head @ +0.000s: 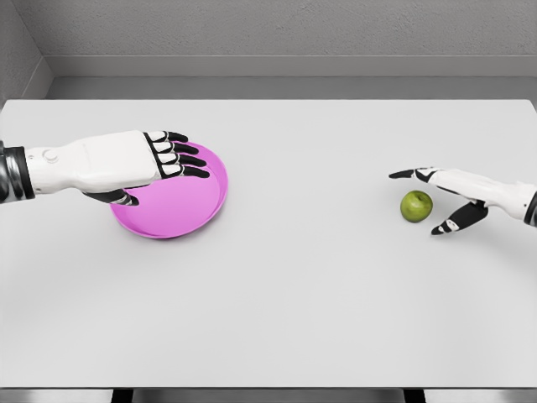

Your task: Put the apple on the plate with both arms

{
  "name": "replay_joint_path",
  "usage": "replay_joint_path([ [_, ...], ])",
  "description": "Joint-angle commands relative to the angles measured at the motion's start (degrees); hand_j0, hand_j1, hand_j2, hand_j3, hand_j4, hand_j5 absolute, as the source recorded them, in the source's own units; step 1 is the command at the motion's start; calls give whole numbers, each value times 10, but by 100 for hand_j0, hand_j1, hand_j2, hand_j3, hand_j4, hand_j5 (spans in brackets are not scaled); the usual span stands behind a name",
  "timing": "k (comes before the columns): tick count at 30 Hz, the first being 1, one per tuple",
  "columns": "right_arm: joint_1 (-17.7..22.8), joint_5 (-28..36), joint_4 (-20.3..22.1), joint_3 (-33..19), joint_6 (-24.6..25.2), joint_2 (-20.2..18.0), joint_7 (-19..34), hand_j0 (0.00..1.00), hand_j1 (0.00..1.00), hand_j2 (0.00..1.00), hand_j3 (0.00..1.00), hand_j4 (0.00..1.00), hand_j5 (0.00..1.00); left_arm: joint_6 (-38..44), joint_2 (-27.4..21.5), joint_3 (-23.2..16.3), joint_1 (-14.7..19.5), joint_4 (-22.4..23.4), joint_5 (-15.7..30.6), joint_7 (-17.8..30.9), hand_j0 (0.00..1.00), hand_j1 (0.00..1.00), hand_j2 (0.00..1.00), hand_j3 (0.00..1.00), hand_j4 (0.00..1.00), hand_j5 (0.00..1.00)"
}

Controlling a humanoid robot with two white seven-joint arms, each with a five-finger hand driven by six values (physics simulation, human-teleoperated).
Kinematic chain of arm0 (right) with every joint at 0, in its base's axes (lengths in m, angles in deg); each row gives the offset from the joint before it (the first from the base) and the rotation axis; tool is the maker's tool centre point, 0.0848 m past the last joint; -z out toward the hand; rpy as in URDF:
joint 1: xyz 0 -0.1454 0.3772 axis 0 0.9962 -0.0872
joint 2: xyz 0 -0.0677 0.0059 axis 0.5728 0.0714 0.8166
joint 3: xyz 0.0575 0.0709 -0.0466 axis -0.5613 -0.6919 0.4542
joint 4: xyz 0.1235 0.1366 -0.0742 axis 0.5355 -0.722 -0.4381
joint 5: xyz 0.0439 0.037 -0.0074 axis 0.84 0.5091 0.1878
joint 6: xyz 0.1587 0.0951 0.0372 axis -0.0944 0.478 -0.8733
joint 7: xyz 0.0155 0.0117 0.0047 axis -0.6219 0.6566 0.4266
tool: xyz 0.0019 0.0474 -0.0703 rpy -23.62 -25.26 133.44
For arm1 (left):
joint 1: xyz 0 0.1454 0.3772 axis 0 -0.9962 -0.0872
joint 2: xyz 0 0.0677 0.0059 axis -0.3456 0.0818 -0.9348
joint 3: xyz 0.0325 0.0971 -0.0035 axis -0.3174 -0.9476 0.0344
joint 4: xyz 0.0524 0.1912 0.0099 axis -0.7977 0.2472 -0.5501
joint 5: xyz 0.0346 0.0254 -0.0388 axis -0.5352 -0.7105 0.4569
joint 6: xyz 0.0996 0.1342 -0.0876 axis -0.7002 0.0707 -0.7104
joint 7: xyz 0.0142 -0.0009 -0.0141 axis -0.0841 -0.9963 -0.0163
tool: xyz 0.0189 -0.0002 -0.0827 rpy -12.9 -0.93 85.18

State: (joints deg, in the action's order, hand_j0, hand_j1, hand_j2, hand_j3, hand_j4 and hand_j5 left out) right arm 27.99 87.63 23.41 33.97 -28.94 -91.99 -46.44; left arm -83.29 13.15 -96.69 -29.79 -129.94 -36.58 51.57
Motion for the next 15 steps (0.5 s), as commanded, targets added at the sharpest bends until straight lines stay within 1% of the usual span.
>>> replay_joint_path([
  [1,1,-3,-2,0,1,2,0,100,100,100,100,100,100,1,-1,0,0,0,3,0,100,100,100,100,100,100],
  [5,0,-6,-4,0,1,5,0,100,100,100,100,100,100,1,-1,0,0,0,2,0,100,100,100,100,100,100],
  [7,-4,-22,-6,0,1,6,0,100,100,100,100,100,100,1,-1,0,0,0,3,0,100,100,100,100,100,100],
  [15,-4,-23,-6,0,1,7,0,100,100,100,100,100,100,1,-1,1,0,0,3,0,100,100,100,100,100,100],
])
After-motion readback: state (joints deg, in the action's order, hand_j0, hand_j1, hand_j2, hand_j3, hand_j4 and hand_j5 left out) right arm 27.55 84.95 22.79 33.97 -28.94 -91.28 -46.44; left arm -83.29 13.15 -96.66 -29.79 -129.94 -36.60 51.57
